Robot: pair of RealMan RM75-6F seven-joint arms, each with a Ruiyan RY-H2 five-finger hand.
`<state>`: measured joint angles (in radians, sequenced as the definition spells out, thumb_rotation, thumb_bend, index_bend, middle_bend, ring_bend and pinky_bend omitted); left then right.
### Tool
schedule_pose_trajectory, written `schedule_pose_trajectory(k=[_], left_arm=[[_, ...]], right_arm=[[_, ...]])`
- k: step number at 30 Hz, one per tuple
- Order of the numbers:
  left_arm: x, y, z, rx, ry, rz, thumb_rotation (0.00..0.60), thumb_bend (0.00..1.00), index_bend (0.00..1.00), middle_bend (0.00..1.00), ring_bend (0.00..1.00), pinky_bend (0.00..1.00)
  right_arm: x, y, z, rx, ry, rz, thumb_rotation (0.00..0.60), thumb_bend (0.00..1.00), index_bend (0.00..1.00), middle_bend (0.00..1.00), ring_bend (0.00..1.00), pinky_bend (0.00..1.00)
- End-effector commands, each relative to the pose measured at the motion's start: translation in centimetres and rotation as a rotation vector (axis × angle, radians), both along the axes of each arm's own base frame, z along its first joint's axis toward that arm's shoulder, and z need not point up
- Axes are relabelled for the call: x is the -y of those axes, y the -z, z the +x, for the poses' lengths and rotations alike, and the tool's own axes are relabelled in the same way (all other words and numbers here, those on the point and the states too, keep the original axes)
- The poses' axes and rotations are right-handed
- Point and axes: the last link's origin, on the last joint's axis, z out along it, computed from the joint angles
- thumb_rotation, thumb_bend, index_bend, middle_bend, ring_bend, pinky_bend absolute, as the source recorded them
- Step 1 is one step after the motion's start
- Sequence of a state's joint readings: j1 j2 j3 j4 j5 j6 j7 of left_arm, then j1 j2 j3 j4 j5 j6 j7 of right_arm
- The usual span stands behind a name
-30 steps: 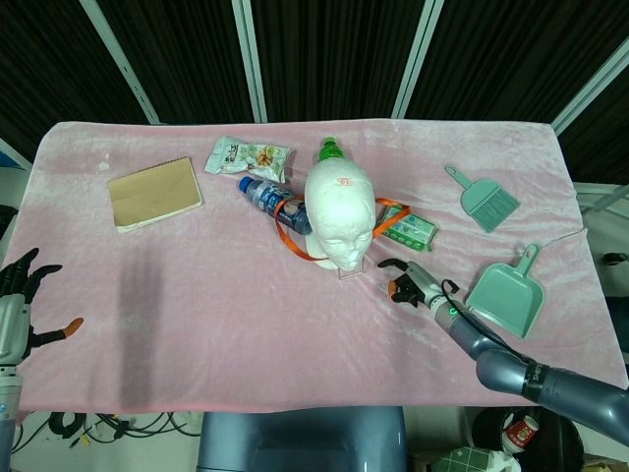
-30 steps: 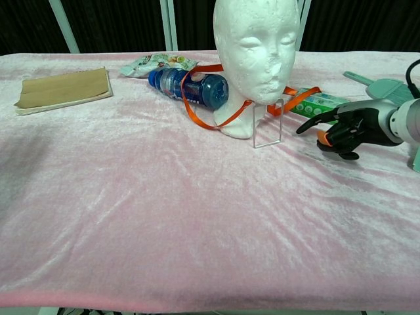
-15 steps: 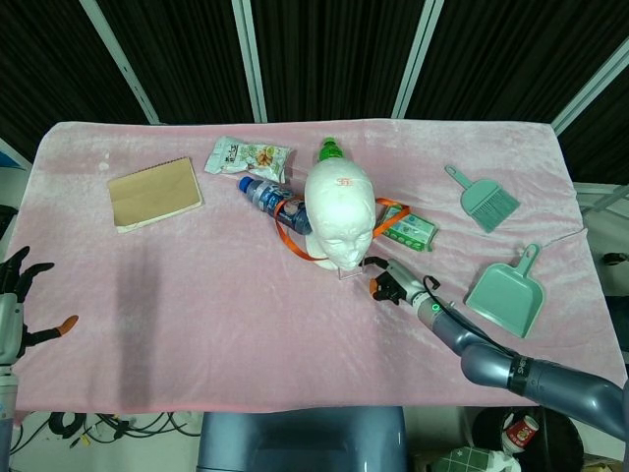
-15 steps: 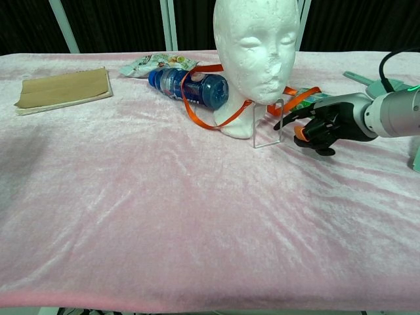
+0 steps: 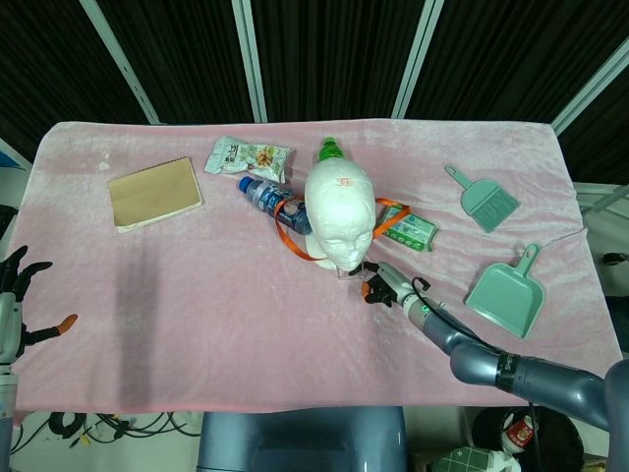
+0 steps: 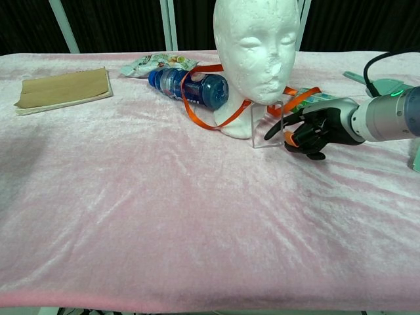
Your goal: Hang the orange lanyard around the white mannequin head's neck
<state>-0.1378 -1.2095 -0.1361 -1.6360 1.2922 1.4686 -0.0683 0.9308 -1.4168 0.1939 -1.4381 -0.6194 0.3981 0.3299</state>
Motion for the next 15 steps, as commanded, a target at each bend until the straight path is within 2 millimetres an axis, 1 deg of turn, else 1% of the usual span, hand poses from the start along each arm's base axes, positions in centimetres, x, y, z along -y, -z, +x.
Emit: schedule_pose_trajectory(k=[1,3,7,11,15], left_arm=[[0.0,0.0,0.0,0.006,-0.001,0.002,0.6,0.07,0.24,0.02,0.0,0.0],[0.0,0.0,0.0,0.011,-0.002,0.003,0.6,0.07,0.24,0.02,0.0,0.0],[0.0,0.0,0.0,0.015,0.0,0.006,0.6,0.07,0.24,0.02,0.0,0.0],[0.0,0.0,0.0,0.014,-0.001,0.009,0.6,0.07,0.25,0.02,0.0,0.0],[0.0,0.0,0.0,0.015,0.0,0.01,0.6,0.07,0.25,0.02,0.0,0.0]], right_arm=[[-0.1,-0.1,0.2,0.006,0.004,0.002,0.6,0.69,0.51,0.8,0.87,0.82],[-0.1,-0.3,0.3,0.02,0.017,0.002,0.6,0.69,0.57,0.81,0.88,0.82],[-0.3,-0.5,0.2,0.021,0.017,0.005,0.6,0.69,0.64,0.81,0.88,0.82],[-0.8,-0.7,0.1,0.023,0.021,0.023,0.6,0.7,0.66,0.81,0.88,0.82],[-1.3,-1.4,-0.1,0.014,0.011,0.031,0.6,0.7,0.66,0.81,0.88,0.82]])
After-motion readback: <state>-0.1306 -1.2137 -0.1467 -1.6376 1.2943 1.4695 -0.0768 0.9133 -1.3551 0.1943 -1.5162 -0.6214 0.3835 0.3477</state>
